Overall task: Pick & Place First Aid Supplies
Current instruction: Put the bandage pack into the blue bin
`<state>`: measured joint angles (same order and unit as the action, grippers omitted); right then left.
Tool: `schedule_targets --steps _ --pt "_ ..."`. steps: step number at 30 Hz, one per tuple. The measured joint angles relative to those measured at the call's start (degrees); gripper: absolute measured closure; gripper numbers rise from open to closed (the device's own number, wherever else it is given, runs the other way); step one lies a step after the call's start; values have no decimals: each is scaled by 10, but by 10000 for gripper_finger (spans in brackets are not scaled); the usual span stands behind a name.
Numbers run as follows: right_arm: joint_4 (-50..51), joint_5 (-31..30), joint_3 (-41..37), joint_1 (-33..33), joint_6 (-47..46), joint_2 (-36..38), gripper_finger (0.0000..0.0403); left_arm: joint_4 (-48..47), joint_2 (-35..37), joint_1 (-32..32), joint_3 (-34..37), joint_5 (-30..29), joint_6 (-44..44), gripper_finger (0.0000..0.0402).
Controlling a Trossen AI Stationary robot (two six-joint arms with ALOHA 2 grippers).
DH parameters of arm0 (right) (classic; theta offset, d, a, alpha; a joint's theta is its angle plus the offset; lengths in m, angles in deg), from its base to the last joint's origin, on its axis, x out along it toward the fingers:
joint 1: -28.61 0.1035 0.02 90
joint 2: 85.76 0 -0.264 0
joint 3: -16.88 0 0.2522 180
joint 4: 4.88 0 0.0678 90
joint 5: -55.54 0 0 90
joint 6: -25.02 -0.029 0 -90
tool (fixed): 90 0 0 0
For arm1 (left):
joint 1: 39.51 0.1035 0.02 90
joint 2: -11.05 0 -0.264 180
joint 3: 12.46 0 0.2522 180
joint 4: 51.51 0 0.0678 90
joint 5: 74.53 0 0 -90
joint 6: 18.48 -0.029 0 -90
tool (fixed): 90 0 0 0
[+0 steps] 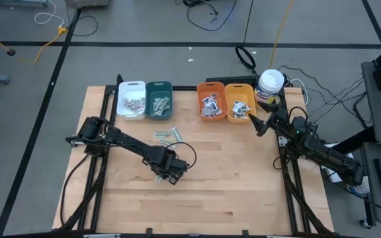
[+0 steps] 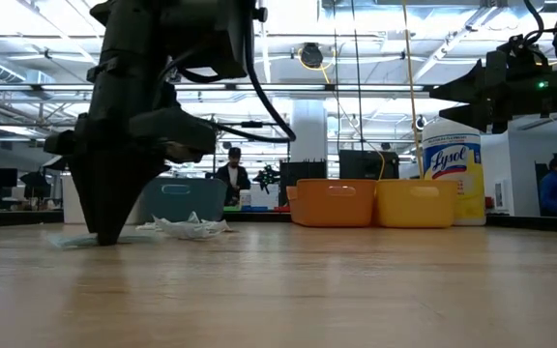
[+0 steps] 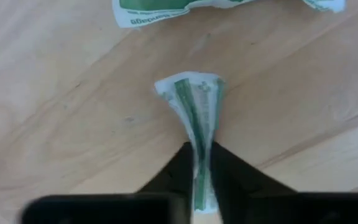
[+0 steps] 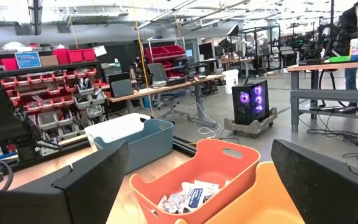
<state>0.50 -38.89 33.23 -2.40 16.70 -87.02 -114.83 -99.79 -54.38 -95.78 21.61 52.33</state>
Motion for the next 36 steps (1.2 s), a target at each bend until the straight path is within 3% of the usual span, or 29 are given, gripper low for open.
schedule_targets --steps 3,14,25,29,36 --pt "0 0 0 0 0 0 11 -3 8 2 2 -2 -32 391" --pt "0 0 0 0 0 0 11 -73 129 58 10 -39 -94 399" --pt "0 0 0 0 0 0 11 -74 268 134 141 -30 -99 401" --pt "0 0 0 0 0 0 11 -93 293 191 154 -3 -113 401" --pt "0 0 0 0 0 0 11 -127 272 332 108 5 -203 401"
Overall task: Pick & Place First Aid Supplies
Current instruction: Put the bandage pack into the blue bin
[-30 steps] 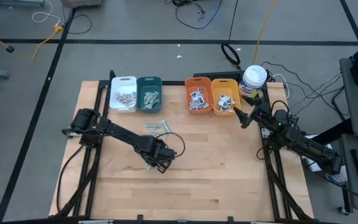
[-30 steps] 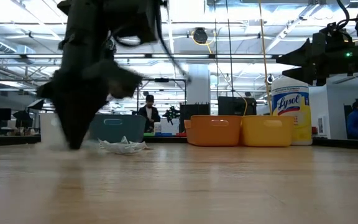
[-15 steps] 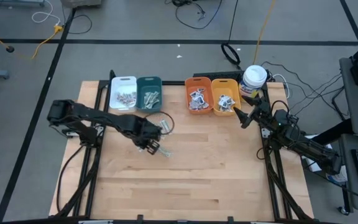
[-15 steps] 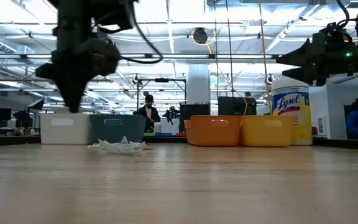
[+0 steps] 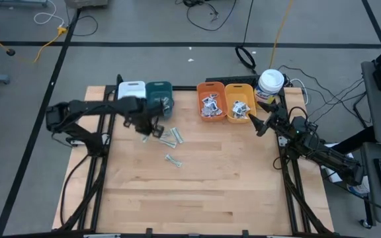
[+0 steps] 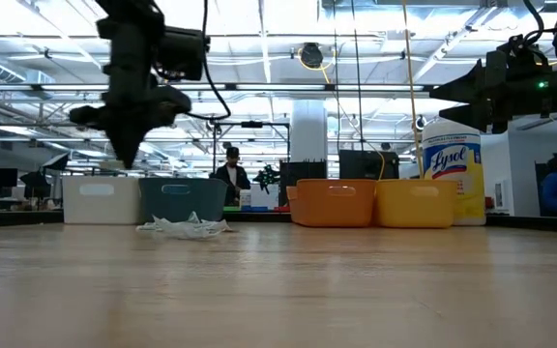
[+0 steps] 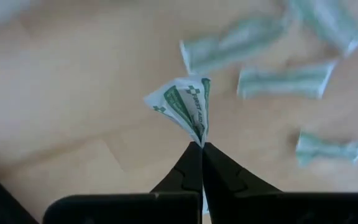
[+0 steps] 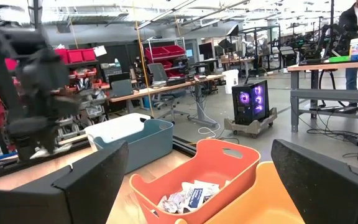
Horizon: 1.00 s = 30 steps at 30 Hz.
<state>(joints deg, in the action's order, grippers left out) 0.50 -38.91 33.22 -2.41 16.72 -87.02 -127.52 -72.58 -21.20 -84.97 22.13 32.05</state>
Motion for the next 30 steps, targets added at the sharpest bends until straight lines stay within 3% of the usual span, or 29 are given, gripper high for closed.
schedule_targets --steps 12,18,30 --pt "0 0 0 0 0 0 11 -120 -143 209 -209 -7 -183 401" --pt "0 0 0 0 0 0 11 -165 -221 262 -331 -13 -240 401" --pt "0 0 0 0 0 0 11 -103 -296 253 -336 -34 -249 401"
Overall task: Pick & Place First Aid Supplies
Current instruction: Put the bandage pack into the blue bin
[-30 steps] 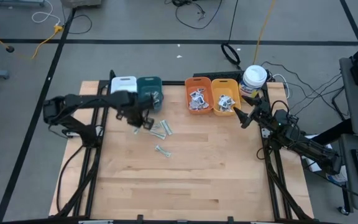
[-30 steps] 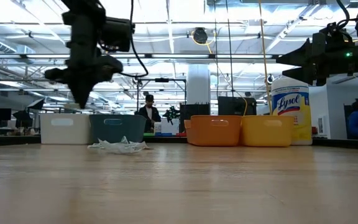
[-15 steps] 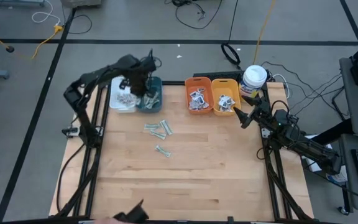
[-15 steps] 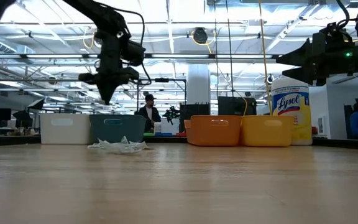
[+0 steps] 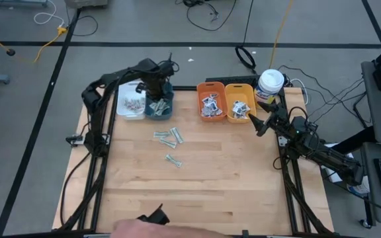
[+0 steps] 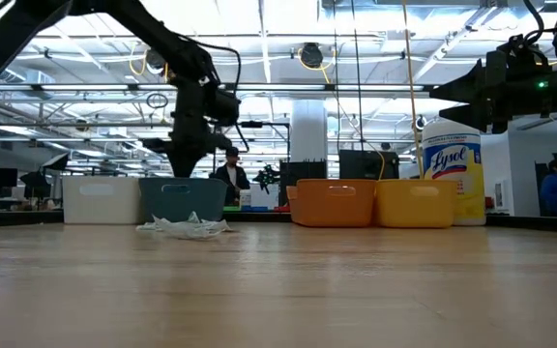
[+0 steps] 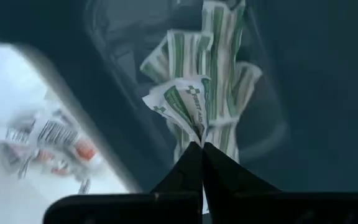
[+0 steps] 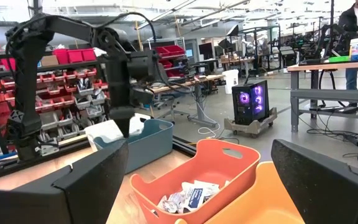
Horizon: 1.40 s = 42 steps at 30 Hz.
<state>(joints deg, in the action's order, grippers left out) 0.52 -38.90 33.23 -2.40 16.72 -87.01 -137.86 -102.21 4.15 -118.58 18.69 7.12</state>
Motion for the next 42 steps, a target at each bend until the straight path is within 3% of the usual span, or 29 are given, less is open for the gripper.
schedule_targets --steps 11,14,20,26,34,42 --pt "0 0 0 0 0 0 11 59 -38 -7 0 1 15 381" --pt "0 0 0 0 0 0 11 65 -27 -6 0 26 8 341" --pt "0 0 0 0 0 0 11 59 3 -5 0 62 -34 215" --pt "0 0 0 0 0 0 11 57 41 -23 0 68 -188 130" --pt "0 0 0 0 0 0 11 52 85 -82 0 57 -607 108" --pt "0 0 0 0 0 0 11 41 89 -188 0 57 -700 107"
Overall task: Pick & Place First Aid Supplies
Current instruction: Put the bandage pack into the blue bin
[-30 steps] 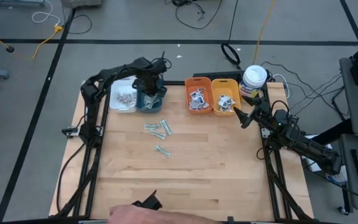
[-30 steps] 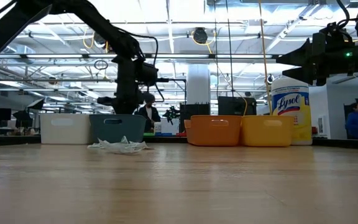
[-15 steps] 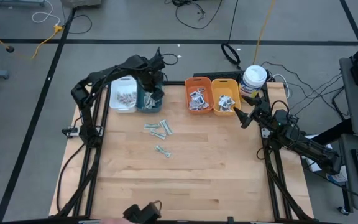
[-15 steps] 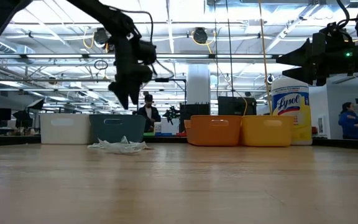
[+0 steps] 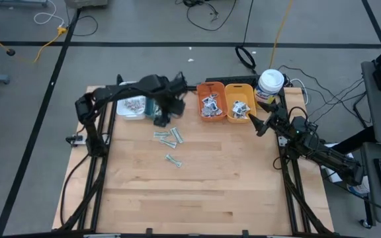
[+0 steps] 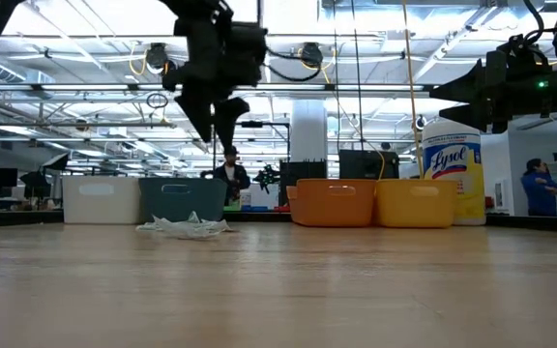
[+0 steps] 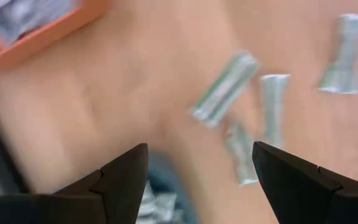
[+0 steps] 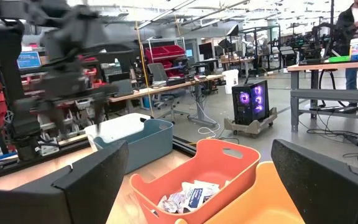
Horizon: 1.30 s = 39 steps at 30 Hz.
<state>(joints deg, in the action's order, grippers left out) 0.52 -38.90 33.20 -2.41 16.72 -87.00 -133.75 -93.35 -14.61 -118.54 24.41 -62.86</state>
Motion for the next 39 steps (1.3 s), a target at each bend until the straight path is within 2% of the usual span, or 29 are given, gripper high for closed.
schedule_targets --steps 8,12,22,28,35,37,39 --pt "0 0 0 0 0 0 11 -16 0 -132 0 0 -1 107" --pt "0 0 0 0 0 0 11 -13 0 -190 3 0 26 107" --pt "0 0 0 0 0 0 11 110 -1 -290 132 -46 98 107" --pt "0 0 0 0 0 0 11 195 -9 -303 190 -46 144 108" --pt "0 0 0 0 0 0 11 228 -47 -285 217 -45 163 108" --pt "0 0 0 0 0 0 11 232 -57 -281 217 -44 163 116" --pt "0 0 0 0 0 0 11 237 -65 -277 216 -34 165 141"
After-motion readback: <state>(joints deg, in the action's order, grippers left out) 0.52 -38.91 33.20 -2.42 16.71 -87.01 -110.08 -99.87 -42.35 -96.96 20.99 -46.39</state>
